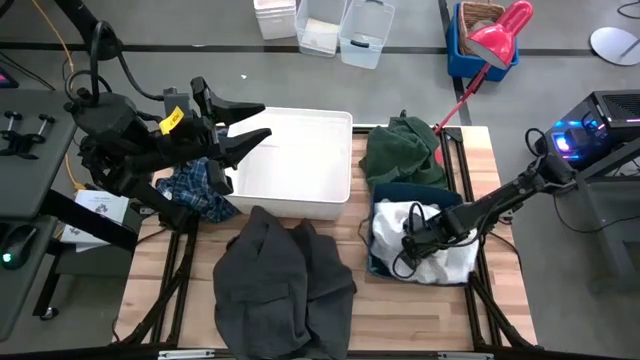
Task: Sort clothes
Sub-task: Put the white shirt into the blue bin
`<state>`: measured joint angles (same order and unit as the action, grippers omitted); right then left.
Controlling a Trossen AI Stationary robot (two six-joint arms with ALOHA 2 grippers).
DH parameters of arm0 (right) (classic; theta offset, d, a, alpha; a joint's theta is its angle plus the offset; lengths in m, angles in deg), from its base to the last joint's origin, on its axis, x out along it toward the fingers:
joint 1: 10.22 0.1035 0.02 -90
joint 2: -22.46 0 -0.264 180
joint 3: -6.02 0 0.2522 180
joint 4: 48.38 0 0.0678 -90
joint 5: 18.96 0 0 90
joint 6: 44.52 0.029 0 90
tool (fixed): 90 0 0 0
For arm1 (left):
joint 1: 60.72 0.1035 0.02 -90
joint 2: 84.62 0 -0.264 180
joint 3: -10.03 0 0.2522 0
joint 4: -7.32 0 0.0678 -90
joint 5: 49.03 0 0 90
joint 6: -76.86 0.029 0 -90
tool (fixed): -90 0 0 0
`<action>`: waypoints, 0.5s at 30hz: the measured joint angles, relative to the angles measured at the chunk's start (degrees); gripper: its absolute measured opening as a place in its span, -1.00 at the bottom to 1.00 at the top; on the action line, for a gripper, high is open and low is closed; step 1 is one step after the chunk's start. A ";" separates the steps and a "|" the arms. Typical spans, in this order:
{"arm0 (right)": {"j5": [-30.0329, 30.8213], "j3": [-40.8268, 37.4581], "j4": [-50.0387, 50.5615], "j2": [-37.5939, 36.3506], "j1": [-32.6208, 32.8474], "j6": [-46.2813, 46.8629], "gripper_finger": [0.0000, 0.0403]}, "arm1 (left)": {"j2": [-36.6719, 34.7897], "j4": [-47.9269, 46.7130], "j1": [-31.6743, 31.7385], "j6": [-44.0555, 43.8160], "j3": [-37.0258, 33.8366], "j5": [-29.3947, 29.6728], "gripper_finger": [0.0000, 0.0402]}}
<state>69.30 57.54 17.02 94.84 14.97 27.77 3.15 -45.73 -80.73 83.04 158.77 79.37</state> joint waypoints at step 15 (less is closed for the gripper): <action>-6.34 1.97 1.00 0.57 -2.18 -2.94 -0.74 | 0.00 -0.46 0.17 0.00 0.00 -0.02 -0.02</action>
<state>62.95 59.51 18.03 95.41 12.79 24.82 3.15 -46.19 -80.55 83.04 158.77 79.34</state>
